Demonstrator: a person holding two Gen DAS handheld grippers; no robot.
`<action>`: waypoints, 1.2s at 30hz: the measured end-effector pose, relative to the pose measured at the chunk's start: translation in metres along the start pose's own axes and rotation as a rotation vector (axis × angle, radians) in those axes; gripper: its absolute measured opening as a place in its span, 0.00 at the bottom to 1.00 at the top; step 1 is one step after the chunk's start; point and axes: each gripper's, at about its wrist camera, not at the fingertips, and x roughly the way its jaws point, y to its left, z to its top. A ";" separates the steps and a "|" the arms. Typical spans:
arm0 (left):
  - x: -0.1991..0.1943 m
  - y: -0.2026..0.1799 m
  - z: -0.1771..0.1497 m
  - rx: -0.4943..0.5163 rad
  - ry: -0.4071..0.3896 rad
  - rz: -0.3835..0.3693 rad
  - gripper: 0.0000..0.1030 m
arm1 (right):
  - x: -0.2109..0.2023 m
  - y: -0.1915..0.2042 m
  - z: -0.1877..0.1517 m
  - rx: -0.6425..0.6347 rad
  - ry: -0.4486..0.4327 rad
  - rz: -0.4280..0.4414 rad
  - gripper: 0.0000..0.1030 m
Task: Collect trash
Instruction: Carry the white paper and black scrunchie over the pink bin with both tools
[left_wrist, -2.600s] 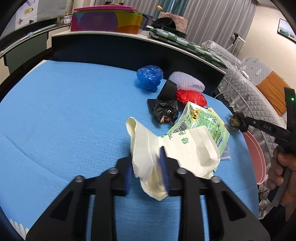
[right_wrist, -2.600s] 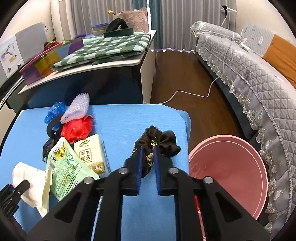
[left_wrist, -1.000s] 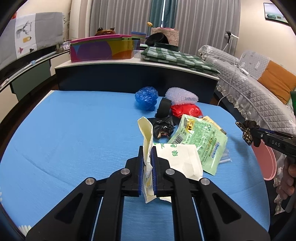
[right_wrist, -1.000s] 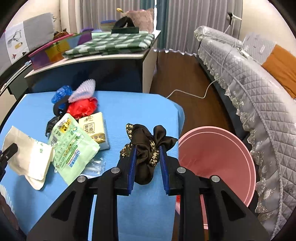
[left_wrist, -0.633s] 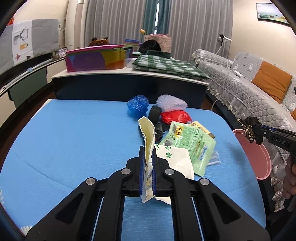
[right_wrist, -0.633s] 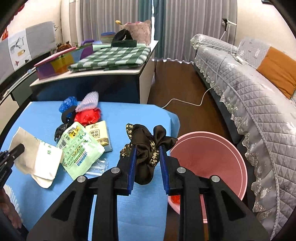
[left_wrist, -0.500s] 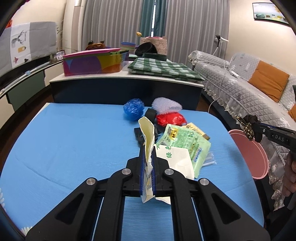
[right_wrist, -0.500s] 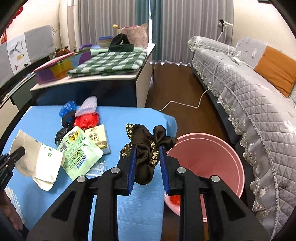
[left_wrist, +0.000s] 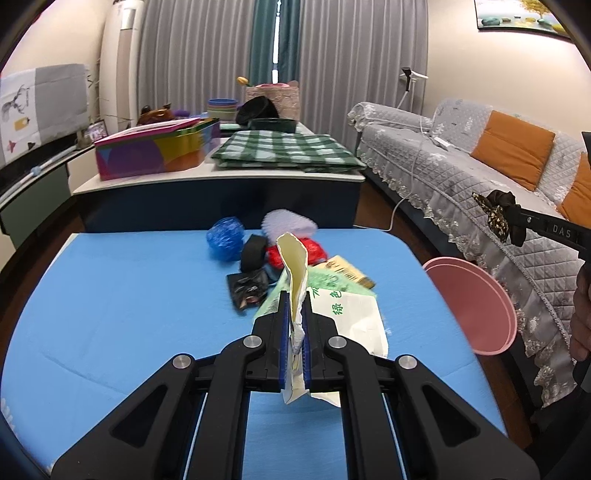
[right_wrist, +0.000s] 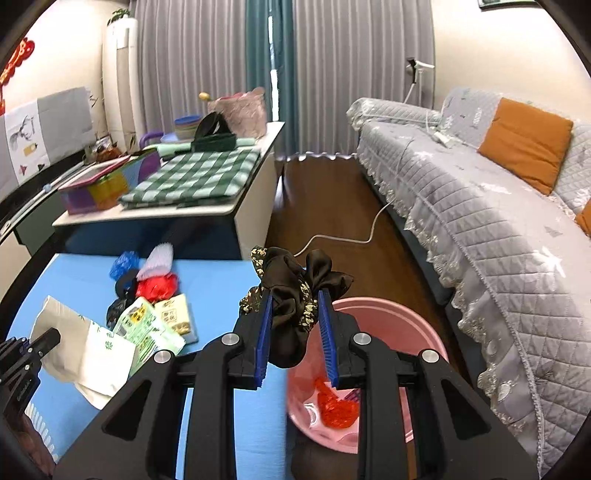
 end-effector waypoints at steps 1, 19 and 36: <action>0.000 -0.004 0.002 0.005 -0.002 -0.001 0.05 | -0.002 -0.005 0.003 0.007 -0.009 -0.006 0.24; 0.038 -0.083 0.051 0.060 -0.026 -0.074 0.05 | -0.013 -0.087 0.036 0.070 -0.101 -0.190 0.24; 0.076 -0.165 0.069 0.116 -0.017 -0.175 0.05 | -0.002 -0.127 0.033 0.140 -0.084 -0.246 0.24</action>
